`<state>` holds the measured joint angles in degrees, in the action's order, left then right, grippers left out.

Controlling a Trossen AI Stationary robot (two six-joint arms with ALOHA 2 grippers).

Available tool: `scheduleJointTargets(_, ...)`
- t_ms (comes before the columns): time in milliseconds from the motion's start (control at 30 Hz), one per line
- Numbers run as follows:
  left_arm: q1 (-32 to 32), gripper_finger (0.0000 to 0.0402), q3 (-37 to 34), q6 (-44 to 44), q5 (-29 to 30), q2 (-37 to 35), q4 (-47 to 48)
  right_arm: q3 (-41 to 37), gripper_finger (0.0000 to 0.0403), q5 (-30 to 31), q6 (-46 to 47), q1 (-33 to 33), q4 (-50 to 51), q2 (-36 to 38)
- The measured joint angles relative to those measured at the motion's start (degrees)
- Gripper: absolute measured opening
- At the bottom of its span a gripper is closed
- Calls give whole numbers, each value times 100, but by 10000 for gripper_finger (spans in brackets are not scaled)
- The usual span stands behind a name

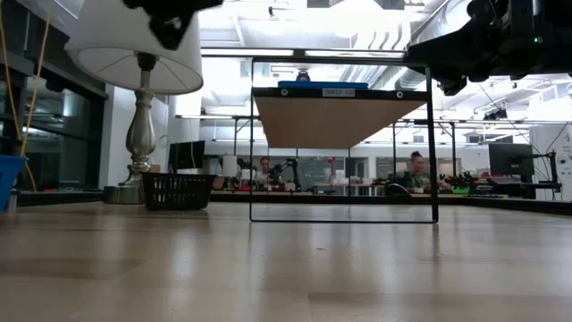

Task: Stack baskets on shelf by color
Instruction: Stack the blue bin on top of the blue bin on the shelf

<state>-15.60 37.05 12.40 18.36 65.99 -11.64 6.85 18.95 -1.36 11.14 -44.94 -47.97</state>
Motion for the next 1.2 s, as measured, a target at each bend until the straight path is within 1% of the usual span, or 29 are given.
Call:
scheduleJointTargets(100,-405,59,643,1080,552,201,2021,0,126,-1,-55,0,-1,0)
scheduleJointTargets(167,-621,71,1010,2069,609,288,3156,0,126,-1,-63,-1,0,0)
scheduleJointTargets(267,-874,79,1350,3844,493,364,4437,0,126,-1,-63,0,0,0)
scheduleJointTargets(367,-1167,79,1399,5004,429,366,5047,0,126,-1,-61,-1,1,-2)
scheduleJointTargets(633,-1902,69,1397,7425,456,416,6855,2,126,-1,-61,0,1,-2)
scheduleJointTargets(733,-2093,64,1395,8143,261,508,7534,2,126,15,-64,0,2,-2)
scheduleJointTargets(900,-2311,52,1393,9013,-563,908,8414,2,126,203,-64,0,3,-2)
scheduleJointTargets(1033,-2517,43,1393,9358,-1268,1306,8660,2,126,250,-64,-2,6,-2)
scheduleJointTargets(1200,-2832,30,1393,9621,-1836,1767,8846,2,126,250,-64,-2,6,-2)
